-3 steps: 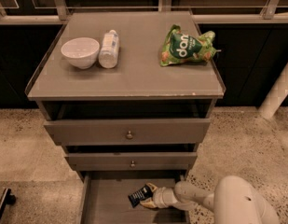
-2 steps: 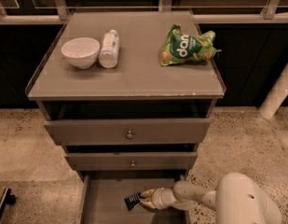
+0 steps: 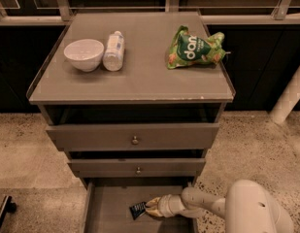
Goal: Pick rxbar blueberry from bottom drawer and place on counter
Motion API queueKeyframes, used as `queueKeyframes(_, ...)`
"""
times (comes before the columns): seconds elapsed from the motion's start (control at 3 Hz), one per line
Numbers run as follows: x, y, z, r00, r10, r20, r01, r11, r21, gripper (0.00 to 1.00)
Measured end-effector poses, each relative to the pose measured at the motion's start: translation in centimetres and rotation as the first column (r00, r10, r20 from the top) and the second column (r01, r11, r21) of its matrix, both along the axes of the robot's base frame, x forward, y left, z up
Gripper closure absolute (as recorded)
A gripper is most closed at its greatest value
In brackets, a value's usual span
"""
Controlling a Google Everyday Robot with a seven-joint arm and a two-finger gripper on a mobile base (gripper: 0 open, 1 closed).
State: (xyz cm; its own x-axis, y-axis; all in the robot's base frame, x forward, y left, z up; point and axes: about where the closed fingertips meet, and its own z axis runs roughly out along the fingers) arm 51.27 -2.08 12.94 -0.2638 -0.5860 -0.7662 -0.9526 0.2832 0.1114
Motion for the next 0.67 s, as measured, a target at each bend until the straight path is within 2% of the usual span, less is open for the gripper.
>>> queueKeyframes(0.33,-0.3,-0.9,2.9,0.9994,0.003,0.036,-0.003,1.000,0.003,1.00)
queueKeyframes(0.67,0.1,-2.4,9.2,0.9929,-0.025,0.116,0.029,0.999,-0.040,1.00)
